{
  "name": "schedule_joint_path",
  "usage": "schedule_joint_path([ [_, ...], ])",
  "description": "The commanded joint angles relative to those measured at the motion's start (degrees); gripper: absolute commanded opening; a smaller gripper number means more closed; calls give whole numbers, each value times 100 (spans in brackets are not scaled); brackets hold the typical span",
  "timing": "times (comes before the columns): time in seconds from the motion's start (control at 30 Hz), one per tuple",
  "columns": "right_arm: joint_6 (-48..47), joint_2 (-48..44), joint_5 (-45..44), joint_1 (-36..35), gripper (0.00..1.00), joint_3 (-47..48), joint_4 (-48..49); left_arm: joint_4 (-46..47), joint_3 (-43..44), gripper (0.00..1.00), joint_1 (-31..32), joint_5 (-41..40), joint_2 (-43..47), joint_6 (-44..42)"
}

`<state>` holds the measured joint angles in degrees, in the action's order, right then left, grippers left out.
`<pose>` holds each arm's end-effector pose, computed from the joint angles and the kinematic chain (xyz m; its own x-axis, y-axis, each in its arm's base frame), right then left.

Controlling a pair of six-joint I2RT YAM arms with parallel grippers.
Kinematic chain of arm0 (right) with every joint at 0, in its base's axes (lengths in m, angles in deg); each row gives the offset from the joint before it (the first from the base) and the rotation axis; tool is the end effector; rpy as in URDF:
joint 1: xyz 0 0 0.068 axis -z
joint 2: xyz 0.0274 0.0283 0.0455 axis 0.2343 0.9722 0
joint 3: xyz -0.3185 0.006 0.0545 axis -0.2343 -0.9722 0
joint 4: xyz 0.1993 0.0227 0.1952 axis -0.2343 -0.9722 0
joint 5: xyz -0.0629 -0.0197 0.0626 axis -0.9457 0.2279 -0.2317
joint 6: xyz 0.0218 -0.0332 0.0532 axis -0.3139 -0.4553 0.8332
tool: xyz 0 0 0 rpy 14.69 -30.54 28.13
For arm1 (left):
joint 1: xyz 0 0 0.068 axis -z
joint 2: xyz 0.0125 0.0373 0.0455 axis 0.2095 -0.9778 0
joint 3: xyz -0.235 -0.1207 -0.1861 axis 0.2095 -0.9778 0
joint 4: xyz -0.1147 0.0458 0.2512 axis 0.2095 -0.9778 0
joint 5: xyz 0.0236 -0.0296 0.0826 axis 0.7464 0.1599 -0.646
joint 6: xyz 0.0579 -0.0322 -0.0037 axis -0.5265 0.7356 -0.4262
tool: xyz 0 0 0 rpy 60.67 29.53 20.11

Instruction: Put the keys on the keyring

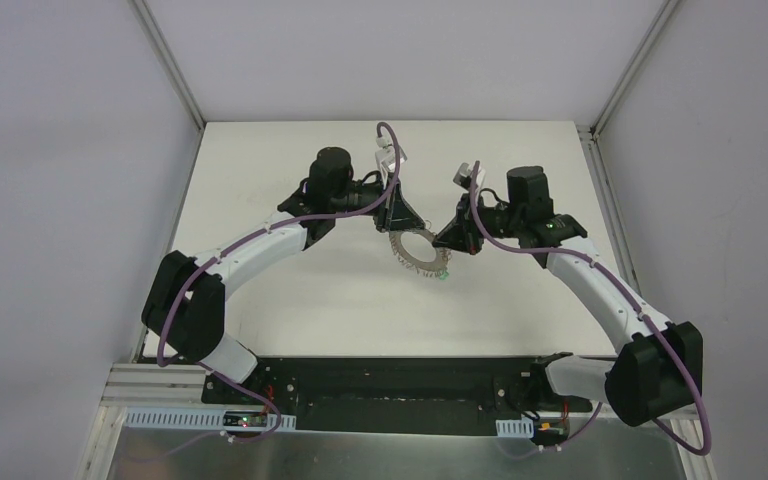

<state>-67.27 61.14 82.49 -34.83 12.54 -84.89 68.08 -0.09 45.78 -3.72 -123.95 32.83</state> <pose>0.2470 0.1403 0.3464 -0.0563 -0.3079 -0.9498 -0.9740 0.2258 -0.0154 0.2924 -0.2449 0.3620 -0.4287 0.0312 -0.9029 0.9010 0.0882 -0.4247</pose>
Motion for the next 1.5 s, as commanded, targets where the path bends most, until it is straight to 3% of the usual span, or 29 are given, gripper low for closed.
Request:
schedule_joint_path([
  [0.0,253,3,256,-37,0,134,341,39,239,0,-3,-147,153,-98],
  [0.13,368,34,428,-39,0,126,392,96,239,0,6,-145,122,-66],
  [0.37,330,-166,475,-10,38,134,380,644,161,0,6,359,13,18],
  [0.53,333,-484,515,193,46,148,402,1119,46,0,-3,850,3,-75],
  [0.73,255,-746,517,398,46,270,313,1283,2,0,-3,1051,-6,-142],
  [0.83,262,-753,640,410,28,309,339,1420,-37,0,-3,1124,-6,-72],
  [0.93,368,-691,857,403,22,266,487,1657,-86,0,2,1216,-22,152],
  [1.17,508,-497,998,347,32,239,696,2219,-189,0,6,1343,-78,607],
  [1.47,468,-376,856,267,36,213,763,2782,-213,0,6,1440,-221,1088],
])
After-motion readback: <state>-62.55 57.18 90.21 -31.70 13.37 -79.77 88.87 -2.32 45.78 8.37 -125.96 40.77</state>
